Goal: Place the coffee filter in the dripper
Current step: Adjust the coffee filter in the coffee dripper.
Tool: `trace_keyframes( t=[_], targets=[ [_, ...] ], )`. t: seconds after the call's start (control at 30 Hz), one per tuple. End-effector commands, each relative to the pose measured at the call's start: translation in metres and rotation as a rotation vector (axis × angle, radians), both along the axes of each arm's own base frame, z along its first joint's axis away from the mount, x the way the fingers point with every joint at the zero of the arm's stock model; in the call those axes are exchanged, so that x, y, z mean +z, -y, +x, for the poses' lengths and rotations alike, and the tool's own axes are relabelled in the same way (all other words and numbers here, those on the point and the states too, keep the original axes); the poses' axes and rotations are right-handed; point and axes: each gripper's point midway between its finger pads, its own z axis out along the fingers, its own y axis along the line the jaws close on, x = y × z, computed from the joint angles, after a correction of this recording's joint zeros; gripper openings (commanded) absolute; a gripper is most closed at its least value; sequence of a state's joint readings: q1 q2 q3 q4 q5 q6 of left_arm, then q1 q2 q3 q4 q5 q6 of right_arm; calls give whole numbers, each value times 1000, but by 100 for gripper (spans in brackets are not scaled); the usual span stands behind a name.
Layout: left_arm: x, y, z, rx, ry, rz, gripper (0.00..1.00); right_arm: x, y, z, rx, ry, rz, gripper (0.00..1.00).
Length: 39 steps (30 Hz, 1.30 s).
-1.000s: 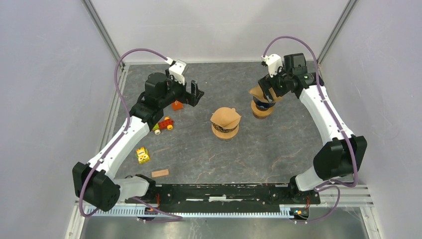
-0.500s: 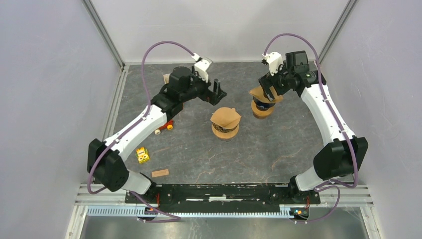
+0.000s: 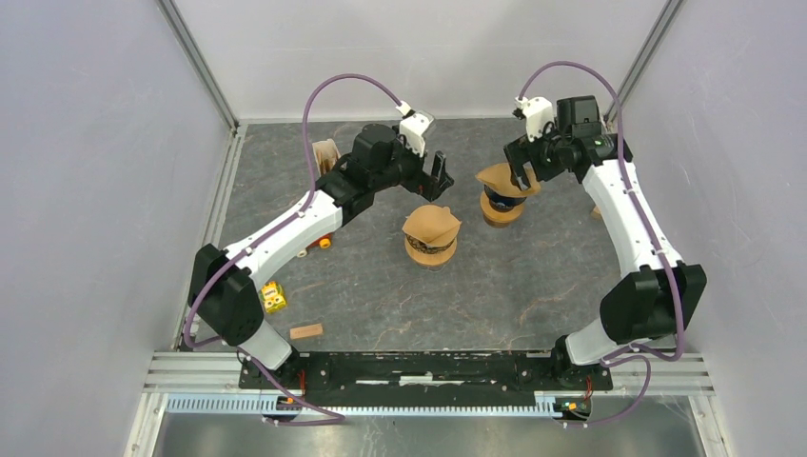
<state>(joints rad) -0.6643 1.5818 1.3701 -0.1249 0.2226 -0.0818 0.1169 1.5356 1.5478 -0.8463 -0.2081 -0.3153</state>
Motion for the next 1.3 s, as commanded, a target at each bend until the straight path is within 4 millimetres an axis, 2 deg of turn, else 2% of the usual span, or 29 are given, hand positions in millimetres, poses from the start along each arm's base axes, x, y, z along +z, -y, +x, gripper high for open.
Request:
trace_keyframes(
  t=[0.0,0.43,0.57,1.07,1.17,1.27],
  targets=[
    [27,4,4,28,44,-47,98,-8,1,-2,-60,-18,52,94],
    [21,-6,-1,46,50,-25,100,-53,-8,-5,-94,-146,112,94],
    [21,-7,-1,48,55,-20,100,-60,-7,-6,-102,-161,99,94],
    [16,-12,-3,49,70,1,100,-72,-10,-3,-99,-150,-5,92],
    [16,-12,-3,48,74,3,100,-69,-11,-1,-93,-144,-3,92],
    [15,-13,-3,46,77,8,100,-57,-12,4,-86,-121,3,92]
  ],
)
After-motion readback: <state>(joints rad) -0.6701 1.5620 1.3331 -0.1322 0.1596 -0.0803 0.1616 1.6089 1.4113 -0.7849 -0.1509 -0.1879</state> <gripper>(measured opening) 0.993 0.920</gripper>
